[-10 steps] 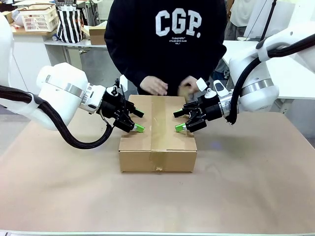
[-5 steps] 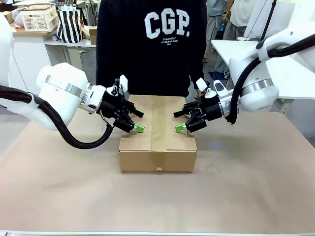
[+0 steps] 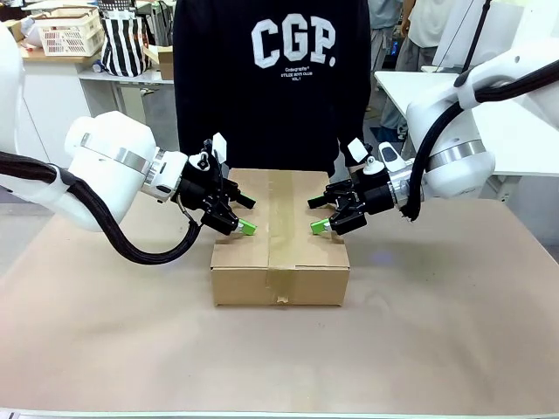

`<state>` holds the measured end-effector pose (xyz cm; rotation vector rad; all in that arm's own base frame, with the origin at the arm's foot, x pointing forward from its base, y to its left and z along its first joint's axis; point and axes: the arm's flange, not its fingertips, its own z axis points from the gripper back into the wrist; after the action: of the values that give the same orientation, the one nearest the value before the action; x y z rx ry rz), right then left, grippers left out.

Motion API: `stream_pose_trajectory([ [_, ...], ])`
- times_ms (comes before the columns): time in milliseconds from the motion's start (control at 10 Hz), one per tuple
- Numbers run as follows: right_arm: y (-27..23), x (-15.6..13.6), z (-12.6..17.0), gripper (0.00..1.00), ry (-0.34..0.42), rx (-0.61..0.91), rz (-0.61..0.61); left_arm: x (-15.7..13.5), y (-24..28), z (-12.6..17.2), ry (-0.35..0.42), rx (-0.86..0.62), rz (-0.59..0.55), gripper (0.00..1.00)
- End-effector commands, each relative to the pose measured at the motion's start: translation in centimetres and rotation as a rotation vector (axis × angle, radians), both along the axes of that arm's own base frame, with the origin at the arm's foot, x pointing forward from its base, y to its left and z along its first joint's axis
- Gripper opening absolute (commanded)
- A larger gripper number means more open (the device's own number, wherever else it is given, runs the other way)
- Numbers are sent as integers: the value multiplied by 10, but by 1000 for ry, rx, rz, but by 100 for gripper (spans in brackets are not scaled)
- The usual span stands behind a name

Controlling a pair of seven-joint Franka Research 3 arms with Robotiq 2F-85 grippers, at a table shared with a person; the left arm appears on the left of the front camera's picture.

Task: Pack the gift set into the box.
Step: Press and hold the closed box until the human finishes sealing it.

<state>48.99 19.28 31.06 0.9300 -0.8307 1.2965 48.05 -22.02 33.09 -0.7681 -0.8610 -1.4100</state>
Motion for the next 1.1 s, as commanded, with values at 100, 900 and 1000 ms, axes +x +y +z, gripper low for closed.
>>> stream_pose_trajectory([
  [100,0,-1,-4,100,3,-12,-4,-1,0,-2,0,4,-3,100],
  [900,-107,-53,127,100,434,-196,37,-83,92,122,603,49,-52,100],
  [1000,-144,-66,140,100,557,-212,7,-99,120,134,670,50,17,100],
])
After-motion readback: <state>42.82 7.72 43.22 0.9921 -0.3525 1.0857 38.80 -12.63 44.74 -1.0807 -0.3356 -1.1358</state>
